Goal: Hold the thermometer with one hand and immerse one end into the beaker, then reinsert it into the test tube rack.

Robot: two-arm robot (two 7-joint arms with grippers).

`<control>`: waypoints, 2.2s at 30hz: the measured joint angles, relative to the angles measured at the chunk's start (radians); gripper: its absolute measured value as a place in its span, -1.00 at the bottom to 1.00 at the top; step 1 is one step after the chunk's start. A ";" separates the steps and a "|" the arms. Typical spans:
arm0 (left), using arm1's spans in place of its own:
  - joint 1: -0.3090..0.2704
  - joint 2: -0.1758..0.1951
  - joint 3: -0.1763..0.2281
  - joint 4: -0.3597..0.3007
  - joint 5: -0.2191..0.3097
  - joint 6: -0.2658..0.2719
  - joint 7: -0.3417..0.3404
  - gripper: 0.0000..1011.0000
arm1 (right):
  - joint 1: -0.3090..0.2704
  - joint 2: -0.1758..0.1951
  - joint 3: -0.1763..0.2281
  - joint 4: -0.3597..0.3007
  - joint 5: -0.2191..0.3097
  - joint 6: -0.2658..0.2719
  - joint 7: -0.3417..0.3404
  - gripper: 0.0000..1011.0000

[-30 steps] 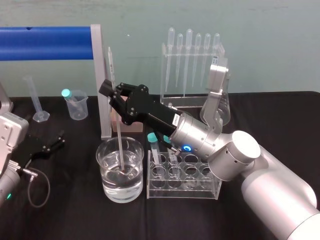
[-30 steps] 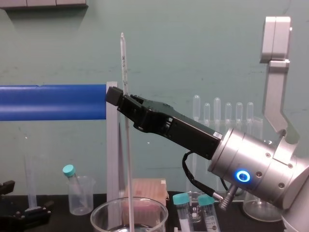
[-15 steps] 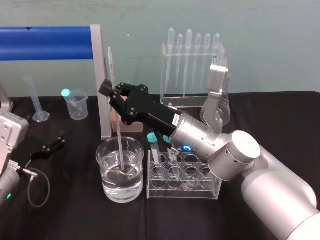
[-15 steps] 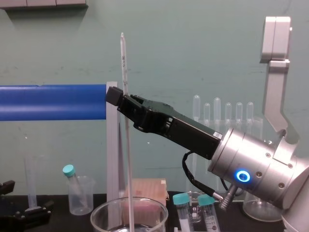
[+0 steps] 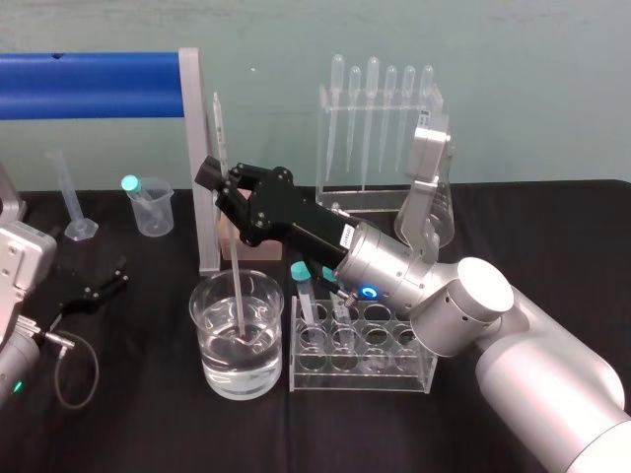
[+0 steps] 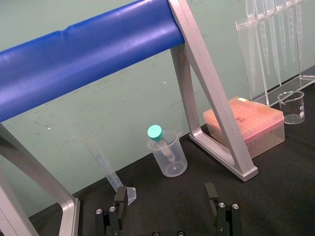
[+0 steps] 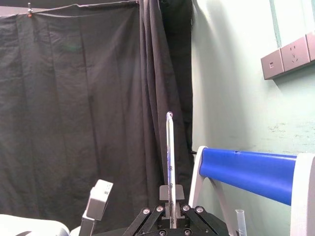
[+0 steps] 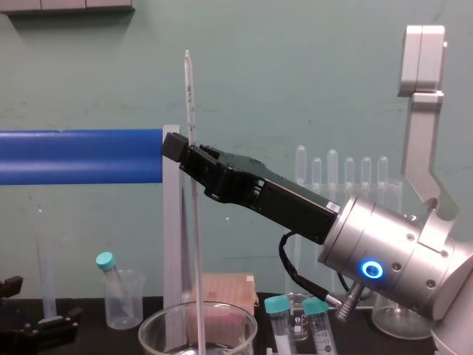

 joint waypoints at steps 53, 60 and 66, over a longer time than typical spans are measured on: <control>0.000 0.000 0.000 0.000 0.000 0.000 0.000 0.99 | -0.317 0.307 0.329 -0.518 0.057 -0.035 -0.236 -0.90; 0.000 0.000 0.000 0.000 0.000 0.000 0.000 0.99 | -0.336 0.305 0.329 -0.469 0.063 -0.018 -0.226 -0.90; 0.000 0.000 0.000 0.000 0.000 0.000 0.000 0.99 | -0.319 0.299 0.314 -0.413 0.051 -0.017 -0.200 -0.90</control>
